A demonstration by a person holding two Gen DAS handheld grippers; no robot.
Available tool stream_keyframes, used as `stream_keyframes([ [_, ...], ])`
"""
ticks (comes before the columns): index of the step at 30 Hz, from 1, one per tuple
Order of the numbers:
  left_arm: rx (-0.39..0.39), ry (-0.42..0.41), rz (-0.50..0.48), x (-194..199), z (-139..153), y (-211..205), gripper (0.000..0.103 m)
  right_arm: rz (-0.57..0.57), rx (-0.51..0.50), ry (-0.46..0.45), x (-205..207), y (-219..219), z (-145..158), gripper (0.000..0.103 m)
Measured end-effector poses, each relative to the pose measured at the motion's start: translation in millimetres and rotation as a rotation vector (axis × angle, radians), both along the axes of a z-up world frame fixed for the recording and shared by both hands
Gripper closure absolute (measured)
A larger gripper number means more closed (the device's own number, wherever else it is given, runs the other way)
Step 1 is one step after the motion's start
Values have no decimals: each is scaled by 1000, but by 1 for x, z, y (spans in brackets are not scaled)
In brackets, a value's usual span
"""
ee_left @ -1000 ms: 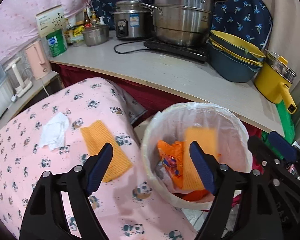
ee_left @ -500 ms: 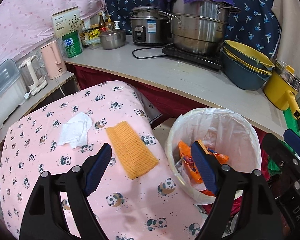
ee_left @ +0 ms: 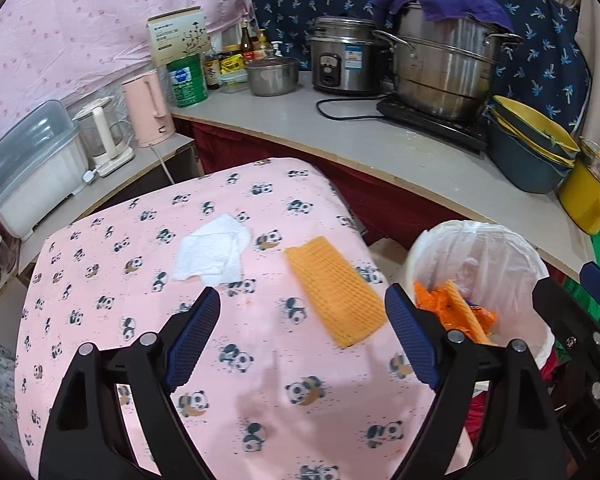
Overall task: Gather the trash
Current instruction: 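Move both tools back over the paper towel and remaining foam sleeve, then grasp the white paper towel with the left tool while the right grasps the foam sleeve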
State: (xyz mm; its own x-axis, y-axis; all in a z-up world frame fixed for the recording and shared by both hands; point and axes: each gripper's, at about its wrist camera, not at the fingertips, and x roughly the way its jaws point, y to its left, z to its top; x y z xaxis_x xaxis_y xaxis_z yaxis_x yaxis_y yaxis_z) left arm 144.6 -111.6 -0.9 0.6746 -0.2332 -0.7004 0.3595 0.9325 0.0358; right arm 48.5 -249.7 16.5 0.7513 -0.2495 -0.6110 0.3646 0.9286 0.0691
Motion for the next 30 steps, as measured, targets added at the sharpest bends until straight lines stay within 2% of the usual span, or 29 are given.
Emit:
stream_keyframes([
  [11,19,31,107,25,-18,63,22,100,12,50,34,47,-19,38],
  [19,35,68,174,53,-39,102,18,145,39,121,67,69,-52,34],
  [30,56,117,187,109,-74,115,14,168,71,221,121,77,-106,34],
])
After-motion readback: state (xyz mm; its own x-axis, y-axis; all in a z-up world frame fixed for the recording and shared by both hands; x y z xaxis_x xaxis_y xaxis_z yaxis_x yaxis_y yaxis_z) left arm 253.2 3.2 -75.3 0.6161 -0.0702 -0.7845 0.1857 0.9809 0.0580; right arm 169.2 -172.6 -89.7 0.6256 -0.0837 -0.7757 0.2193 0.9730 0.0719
